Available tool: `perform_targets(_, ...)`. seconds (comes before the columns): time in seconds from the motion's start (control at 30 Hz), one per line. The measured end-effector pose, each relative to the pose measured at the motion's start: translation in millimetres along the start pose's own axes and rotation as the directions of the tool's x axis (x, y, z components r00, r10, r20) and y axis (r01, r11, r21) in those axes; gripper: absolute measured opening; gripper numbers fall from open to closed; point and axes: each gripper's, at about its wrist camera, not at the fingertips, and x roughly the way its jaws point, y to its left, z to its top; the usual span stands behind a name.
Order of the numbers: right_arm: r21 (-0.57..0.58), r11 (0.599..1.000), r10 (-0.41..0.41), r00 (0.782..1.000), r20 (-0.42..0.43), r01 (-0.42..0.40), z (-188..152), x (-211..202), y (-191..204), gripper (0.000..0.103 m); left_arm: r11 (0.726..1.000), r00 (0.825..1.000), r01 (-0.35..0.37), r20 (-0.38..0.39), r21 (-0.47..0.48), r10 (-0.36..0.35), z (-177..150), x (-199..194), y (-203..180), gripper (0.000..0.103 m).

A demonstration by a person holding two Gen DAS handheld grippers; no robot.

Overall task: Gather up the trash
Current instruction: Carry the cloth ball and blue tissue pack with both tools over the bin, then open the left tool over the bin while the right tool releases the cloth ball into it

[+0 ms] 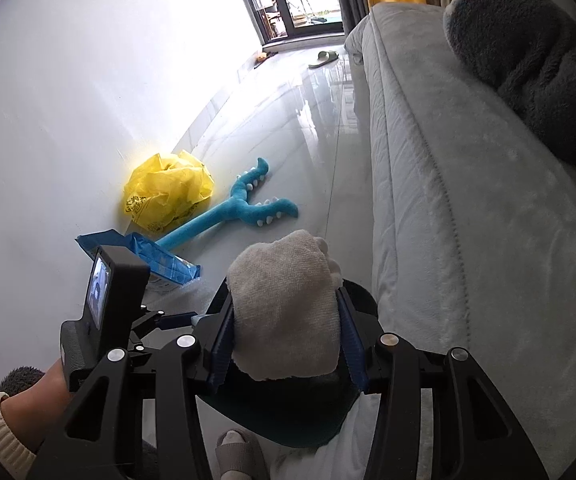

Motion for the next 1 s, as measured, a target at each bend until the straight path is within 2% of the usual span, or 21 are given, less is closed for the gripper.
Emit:
perform_targets(0.23, 0.034, 0.999, -0.009, 0.995, -0.1, 0.012, -7, 41, 5, 0.048, 0.999, 0.998, 0.031, -0.046, 0.019, -0.03, -9, 4, 8, 0.089)
perform_targets(0.37, 0.037, 0.999, -0.025, 0.988, -0.153, 0.031, -11, 60, 7, 0.048, 0.999, 0.999, 0.026, -0.035, 0.029, -0.025, -13, -2, 14, 0.089)
perform_targets(0.6, 0.039, 0.998, -0.038, 0.973, -0.226, 0.048, -21, 87, 11, 0.048, 1.0, 0.999, -0.016, 0.045, 0.006, 0.016, -13, -22, 32, 0.09)
perform_targets(0.77, 0.031, 0.998, -0.045, 0.959, -0.279, 0.056, -30, 106, 15, 0.048, 1.0, 0.992, -0.024, 0.125, 0.001, 0.024, -11, -45, 42, 0.09)
perform_targets(1.0, 0.026, 0.997, -0.059, 0.939, -0.34, 0.072, -40, 128, 19, 0.049, 0.999, 0.964, -0.043, 0.264, 0.012, 0.039, -7, -85, 44, 0.08)
